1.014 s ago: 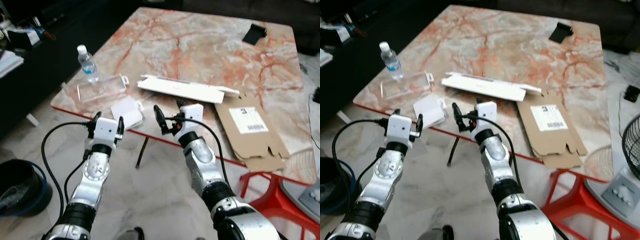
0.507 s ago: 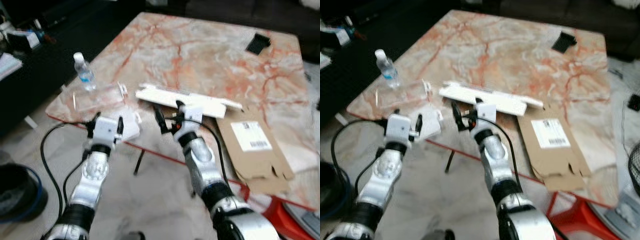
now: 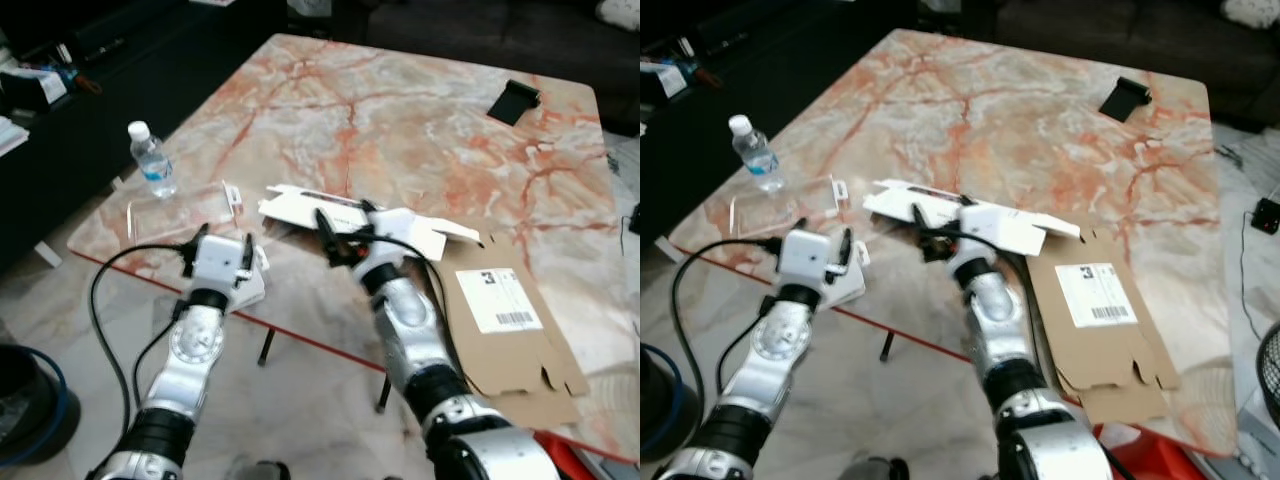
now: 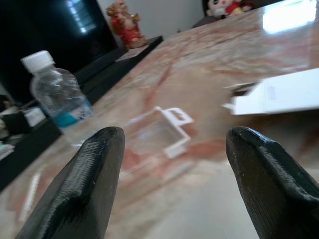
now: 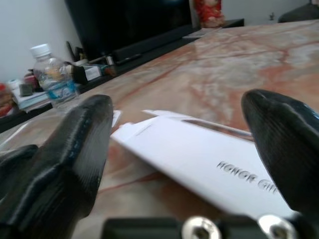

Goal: Picking trash to rubbish bin

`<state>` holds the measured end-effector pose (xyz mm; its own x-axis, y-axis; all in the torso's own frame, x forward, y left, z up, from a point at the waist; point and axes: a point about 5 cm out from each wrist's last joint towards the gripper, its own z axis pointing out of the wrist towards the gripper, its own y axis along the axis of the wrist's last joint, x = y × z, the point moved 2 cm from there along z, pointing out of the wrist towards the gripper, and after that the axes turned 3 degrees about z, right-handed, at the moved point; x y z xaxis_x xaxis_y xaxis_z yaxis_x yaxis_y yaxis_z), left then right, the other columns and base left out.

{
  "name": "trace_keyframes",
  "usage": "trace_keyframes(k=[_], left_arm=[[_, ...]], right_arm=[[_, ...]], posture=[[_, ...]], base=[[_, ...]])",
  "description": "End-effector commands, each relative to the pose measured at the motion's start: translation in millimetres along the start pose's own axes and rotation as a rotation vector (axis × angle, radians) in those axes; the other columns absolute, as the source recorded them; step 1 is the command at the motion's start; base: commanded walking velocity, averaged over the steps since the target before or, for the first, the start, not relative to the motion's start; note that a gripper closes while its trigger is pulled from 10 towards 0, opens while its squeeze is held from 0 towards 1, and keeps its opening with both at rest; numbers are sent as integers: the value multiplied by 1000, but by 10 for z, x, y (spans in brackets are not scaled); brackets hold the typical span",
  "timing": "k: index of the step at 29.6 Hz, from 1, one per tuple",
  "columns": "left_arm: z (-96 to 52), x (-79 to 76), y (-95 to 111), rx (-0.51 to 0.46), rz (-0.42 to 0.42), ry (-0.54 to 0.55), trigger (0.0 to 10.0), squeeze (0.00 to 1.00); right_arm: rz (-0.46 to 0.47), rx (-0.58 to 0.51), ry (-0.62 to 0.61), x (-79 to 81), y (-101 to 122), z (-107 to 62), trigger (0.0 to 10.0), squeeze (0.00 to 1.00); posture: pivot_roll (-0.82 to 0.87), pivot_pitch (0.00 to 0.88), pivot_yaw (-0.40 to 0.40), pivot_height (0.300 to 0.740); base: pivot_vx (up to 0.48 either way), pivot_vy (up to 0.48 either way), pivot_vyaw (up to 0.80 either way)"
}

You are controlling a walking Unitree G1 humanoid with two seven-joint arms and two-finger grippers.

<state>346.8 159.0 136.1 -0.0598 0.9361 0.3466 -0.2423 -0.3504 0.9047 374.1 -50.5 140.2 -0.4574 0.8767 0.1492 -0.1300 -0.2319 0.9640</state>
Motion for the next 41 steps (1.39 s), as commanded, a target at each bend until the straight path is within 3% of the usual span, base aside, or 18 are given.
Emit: trace_keyframes(k=[1, 21, 25, 35, 41], left_arm=[[1, -62, 43, -13, -13, -12, 10000, 0], [-16, -60, 44, -17, -24, -7, 10000, 0], [0, 0, 21, 1, -61, 16, 10000, 0], [-8, 59, 91, -25, -43, 20, 10000, 0], [-44, 65, 343, -100, -51, 34, 10000, 0]], right_arm=[[9, -9, -15, -35, 17, -7, 10000, 0], [20, -28, -7, -32, 45, -14, 10000, 0], [7, -26, -6, -40, 51, -16, 10000, 0], [-25, -44, -20, -137, 127, -41, 10000, 0], [-146, -116, 7, -122, 317, -52, 10000, 0]], posture=[[115, 164, 19, 740], [114, 169, 15, 740], [105, 174, 8, 740], [100, 201, -18, 740], [104, 244, -36, 740]], base=[[292, 0, 0], [0, 0, 0], [0, 0, 0], [0, 0, 0], [0, 0, 0]])
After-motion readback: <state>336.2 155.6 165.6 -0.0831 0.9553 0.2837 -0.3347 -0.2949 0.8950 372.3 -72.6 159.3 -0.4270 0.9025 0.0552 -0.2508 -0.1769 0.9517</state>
